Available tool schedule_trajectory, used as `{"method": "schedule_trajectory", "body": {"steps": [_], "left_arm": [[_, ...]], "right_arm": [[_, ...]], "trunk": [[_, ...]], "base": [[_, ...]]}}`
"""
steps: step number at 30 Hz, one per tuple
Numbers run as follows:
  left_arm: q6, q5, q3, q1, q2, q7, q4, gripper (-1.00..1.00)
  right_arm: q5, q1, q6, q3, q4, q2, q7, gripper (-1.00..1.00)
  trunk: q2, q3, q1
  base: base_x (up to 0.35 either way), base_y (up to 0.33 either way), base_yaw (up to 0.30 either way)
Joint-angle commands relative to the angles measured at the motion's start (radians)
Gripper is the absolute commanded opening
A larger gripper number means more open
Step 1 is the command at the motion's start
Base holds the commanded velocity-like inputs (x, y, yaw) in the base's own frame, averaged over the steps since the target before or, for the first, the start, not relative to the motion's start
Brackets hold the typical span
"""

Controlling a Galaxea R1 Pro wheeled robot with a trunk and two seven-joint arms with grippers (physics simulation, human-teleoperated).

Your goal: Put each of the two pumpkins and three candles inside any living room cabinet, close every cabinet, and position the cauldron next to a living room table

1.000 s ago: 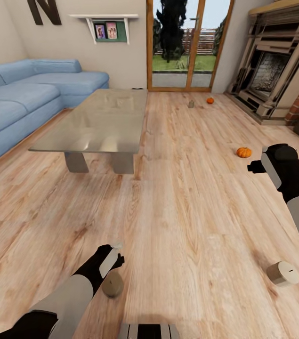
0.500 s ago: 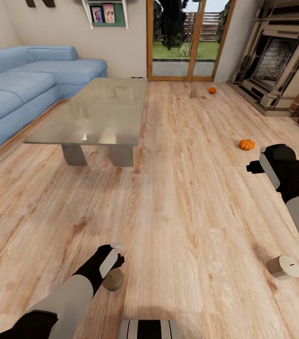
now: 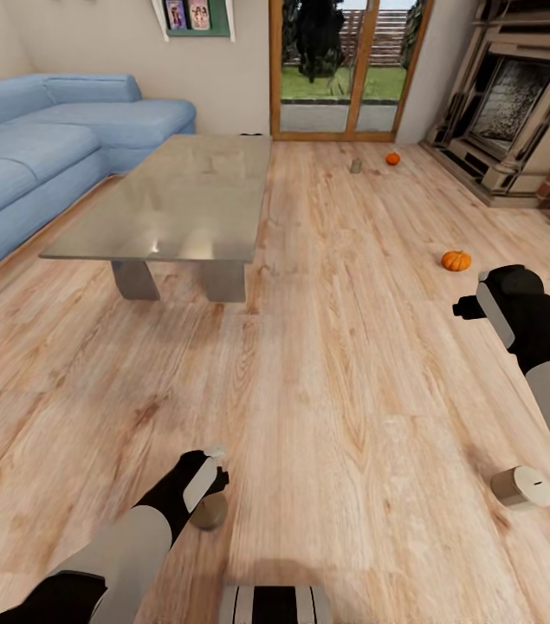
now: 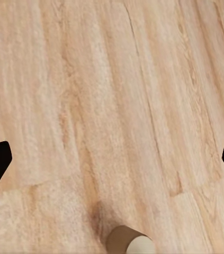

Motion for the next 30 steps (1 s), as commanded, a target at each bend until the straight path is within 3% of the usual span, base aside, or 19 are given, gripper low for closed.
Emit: {"method": "schedule_trajectory", "body": {"steps": [1,9,30], "left_arm": [[0.003,0.01,-0.007,0.0,0.001,0.009,-0.002,1.0],[0.003,0.01,-0.007,0.0,0.001,0.009,-0.002,1.0],[0.0,0.01,-0.007,-0.001,0.001,0.009,-0.002,1.0]], "right_arm": [[-0.01,-0.001,0.003,0.005,-0.001,-0.001,-0.009,1.0],[-0.01,-0.001,0.003,0.005,-0.001,-0.002,-0.009,1.0],[-0.01,-0.001,0.003,0.024,-0.002,-0.001,-0.009,1.0]], "trunk": [[-0.001,-0.005,0.0],[-0.003,-0.036,0.004],[-0.003,-0.036,0.004]], "base": [[0.0,0.0,0.0],[0.0,0.0,0.0],[0.0,0.0,0.0]]}}
